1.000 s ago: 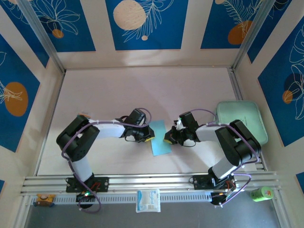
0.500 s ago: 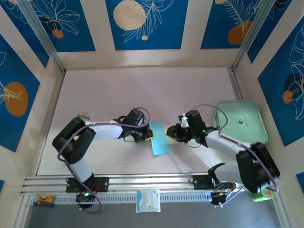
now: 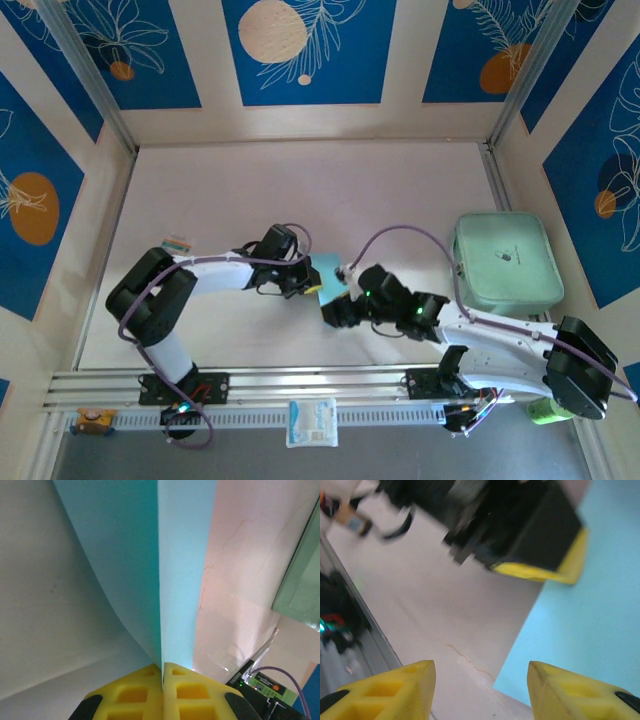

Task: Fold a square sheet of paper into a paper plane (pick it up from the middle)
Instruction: Third fold the triangle at the center of the table.

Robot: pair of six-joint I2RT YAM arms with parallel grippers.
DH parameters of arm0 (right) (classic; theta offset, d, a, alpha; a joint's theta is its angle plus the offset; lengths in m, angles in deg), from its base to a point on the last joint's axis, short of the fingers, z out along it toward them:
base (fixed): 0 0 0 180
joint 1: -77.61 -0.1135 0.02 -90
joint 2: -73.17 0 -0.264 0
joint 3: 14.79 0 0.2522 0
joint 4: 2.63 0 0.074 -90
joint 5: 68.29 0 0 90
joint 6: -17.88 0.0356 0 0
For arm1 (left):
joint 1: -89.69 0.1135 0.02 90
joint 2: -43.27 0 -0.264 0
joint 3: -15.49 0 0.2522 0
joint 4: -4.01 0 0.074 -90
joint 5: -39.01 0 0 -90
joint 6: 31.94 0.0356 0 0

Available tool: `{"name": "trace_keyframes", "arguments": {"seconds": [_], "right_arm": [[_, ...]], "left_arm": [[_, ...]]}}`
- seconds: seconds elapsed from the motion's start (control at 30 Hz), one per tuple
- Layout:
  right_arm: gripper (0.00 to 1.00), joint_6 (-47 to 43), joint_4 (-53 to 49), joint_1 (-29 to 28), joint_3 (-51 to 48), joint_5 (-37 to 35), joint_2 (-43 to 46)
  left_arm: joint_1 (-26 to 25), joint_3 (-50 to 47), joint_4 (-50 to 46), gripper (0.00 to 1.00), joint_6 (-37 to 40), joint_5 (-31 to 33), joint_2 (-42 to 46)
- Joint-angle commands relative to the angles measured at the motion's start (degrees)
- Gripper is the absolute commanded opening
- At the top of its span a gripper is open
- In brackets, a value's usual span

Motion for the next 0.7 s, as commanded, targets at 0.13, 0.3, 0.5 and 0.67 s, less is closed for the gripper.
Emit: {"name": "trace_keyframes", "arguments": {"seconds": [0.13,0.3,0.5,0.67], "right_arm": [[0.53,-21.49,4.09,-12.26,-1.11,-22.11,-4.47],[0.55,-25.21,6.42,-15.96,-1.6,-28.08,-7.31],[0.57,-26.68,7.33,-17.17,-1.12,-32.61,-11.23],[0.57,-27.24,7.2,-17.59,-0.7,-32.54,-13.23]], "left_arm": [[1.25,-0.65,0.44,0.0,-0.58,-3.68,2.33],[1.34,-0.94,0.63,0.0,-0.71,-3.84,2.55],[1.44,-1.73,1.37,0.0,-0.97,-3.85,2.73],[1.43,-2.01,1.79,0.0,-1.18,-3.82,2.79]]}}
